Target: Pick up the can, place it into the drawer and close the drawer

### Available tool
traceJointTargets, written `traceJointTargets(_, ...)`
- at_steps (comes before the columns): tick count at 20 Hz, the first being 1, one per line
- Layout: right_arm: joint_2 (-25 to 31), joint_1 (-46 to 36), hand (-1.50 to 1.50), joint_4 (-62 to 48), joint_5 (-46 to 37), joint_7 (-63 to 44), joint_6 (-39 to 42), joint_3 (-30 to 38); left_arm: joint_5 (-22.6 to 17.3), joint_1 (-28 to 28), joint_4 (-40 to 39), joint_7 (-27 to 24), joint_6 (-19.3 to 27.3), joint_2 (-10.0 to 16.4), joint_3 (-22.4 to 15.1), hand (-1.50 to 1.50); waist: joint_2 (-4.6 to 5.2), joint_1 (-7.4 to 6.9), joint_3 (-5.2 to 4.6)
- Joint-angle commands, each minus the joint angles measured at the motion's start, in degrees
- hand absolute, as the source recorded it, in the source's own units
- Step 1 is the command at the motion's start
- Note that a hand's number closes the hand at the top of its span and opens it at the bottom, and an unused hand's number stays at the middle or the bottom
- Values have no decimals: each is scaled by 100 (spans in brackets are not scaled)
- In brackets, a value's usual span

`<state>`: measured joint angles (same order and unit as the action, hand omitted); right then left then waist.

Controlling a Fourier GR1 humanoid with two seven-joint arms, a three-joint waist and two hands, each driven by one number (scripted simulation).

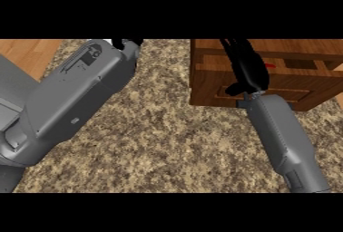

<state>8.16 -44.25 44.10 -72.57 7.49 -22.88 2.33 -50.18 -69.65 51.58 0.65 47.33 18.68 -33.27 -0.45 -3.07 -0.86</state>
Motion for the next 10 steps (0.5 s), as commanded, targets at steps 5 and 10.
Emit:
traceJointTargets(5,-52,-569,-150,-1513,-106,-10,-1149,413,98,339,474,223,-225,480,133,-150,146,-64,95)
traceJointTargets(10,36,-1146,-150,-2151,-178,-95,-1503,609,224,188,698,428,41,381,86,-150,186,-149,102)
